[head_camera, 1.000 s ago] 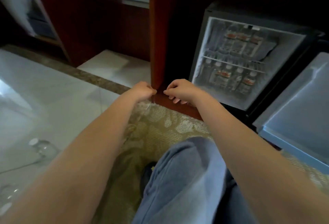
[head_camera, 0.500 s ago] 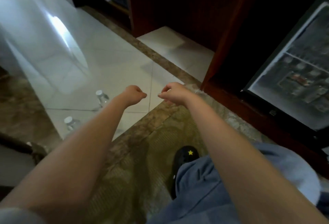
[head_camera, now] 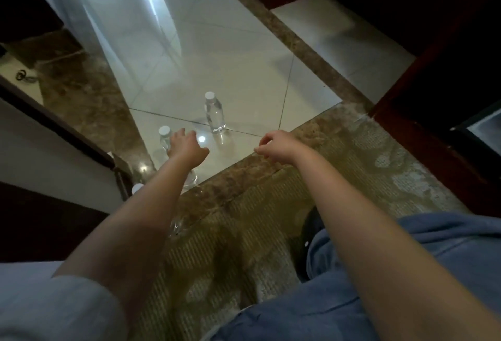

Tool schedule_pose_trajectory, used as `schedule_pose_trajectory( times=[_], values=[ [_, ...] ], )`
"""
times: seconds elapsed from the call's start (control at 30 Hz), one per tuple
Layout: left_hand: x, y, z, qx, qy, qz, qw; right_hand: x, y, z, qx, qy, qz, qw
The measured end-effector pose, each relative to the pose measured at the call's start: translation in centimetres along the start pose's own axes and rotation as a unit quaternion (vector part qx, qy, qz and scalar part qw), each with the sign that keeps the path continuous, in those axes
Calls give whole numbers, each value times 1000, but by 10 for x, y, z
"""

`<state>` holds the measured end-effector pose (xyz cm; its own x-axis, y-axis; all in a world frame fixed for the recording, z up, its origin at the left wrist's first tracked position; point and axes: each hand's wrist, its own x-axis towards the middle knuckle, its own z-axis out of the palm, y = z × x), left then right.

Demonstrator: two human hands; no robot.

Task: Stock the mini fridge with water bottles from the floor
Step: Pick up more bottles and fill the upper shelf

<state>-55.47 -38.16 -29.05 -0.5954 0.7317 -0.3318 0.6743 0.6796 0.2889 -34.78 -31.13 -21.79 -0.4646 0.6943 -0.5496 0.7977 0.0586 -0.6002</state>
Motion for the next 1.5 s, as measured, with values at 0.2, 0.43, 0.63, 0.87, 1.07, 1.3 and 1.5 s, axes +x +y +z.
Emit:
schedule_pose_trajectory(
  times=[0.2,0.43,0.63,0.87,1.07,1.3,1.5],
  values=[
    [9,-32,16,35,-61,-48,996,6,4,20,-17,-14,3,1000],
    [11,-43,27,67,-46,-40,996,5,4,36,-50,-20,0,999],
    [6,-49,28,62,-30,-16,997,0,2,39,-85,-25,-11,996],
    [4,-15,-19,71,-42,86,993,0,-14,25,-116,-7,-35,993],
    [-12,46,-73,47,-5,219,975,-2,-30,12,-107,20,-65,992],
    [-50,107,-107,-9,34,349,936,-5,-27,8,24,96,-104,990],
    [-65,106,-104,-70,36,365,928,-8,-18,6,-10,162,-94,982]
  ],
)
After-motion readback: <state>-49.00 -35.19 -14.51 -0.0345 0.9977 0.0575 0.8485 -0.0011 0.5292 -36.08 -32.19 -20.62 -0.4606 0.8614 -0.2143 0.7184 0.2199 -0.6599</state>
